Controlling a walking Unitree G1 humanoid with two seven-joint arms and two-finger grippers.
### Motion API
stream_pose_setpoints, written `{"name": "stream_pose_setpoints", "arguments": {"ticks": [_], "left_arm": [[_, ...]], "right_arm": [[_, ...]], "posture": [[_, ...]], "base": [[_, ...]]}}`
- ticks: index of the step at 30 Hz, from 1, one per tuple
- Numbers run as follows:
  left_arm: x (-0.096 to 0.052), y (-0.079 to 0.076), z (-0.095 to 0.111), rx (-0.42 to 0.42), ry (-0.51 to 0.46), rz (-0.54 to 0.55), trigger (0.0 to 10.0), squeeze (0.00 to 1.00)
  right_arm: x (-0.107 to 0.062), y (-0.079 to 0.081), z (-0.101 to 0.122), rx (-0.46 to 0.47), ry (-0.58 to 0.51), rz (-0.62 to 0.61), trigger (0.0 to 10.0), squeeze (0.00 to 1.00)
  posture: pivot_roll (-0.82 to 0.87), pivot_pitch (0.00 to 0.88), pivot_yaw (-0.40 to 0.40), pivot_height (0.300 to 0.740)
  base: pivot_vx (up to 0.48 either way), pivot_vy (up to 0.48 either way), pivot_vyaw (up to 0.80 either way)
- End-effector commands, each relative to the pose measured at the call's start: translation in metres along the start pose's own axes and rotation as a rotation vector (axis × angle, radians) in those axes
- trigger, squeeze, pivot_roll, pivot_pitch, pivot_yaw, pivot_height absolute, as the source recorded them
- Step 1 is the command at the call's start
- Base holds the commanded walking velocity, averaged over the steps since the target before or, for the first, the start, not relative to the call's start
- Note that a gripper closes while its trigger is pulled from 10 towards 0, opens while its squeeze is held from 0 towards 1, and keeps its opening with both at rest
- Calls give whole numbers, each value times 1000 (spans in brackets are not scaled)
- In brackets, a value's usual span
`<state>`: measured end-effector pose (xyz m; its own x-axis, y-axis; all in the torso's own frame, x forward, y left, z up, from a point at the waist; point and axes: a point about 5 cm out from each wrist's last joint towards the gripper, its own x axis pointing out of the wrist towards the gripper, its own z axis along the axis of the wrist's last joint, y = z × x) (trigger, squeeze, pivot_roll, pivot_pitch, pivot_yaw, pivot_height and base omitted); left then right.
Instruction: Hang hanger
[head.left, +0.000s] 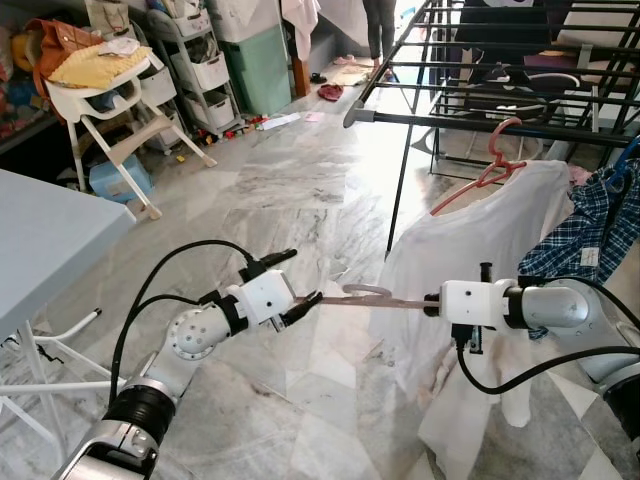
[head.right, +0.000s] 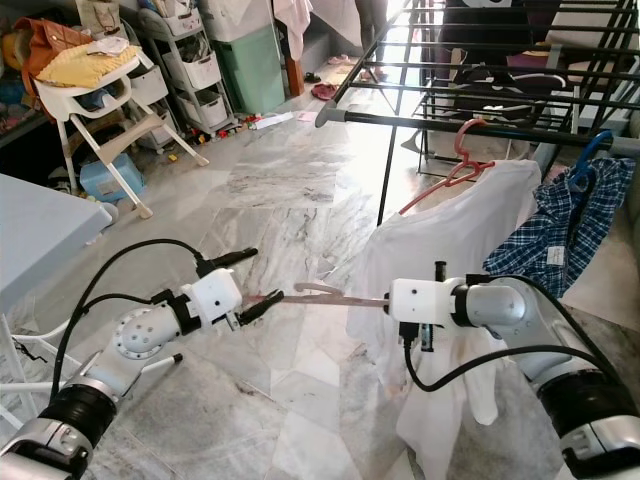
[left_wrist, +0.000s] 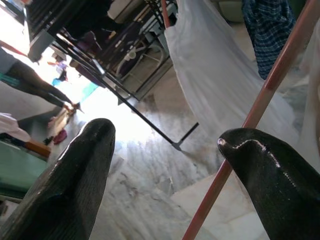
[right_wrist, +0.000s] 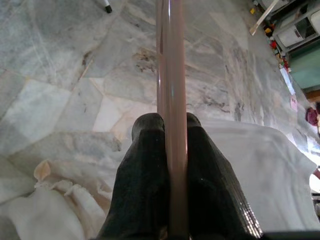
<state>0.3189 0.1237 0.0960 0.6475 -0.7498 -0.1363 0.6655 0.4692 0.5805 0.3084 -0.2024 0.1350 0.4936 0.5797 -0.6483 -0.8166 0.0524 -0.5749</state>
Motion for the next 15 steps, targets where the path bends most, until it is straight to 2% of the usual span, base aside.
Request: {"name": "stream_pose_setpoints", "arguments": {"ticks": [1,4,9,12,15], "left_arm": [[4,-9,1,12,-5,-74,10000,0],[5,-15,1,6,-11,-110,10000,0],[2,-14,-2,-2,-8,-139,10000,0],[0,-9,1,-23,-26,-150,10000,0],[2,9,12,-20,-81,-27,10000,0]], "right_arm": [[3,-6,19,-44,-81,-22,10000,0],[2,-4,17,-45,-71,-22,10000,0],[1,-2,18,-34,-66,-18,10000,0],[-1,-1,11,-41,-31,-22,10000,0],[0,1,1,-45,9,-23,10000,0]], "posture": [[-153,38,161,740],[-155,39,165,740],[-155,39,168,740],[-155,37,170,740],[-152,36,170,740]], "base": [[0,0,0],[0,0,0],[0,0,0],[0,0,0],[0,0,0]]}}
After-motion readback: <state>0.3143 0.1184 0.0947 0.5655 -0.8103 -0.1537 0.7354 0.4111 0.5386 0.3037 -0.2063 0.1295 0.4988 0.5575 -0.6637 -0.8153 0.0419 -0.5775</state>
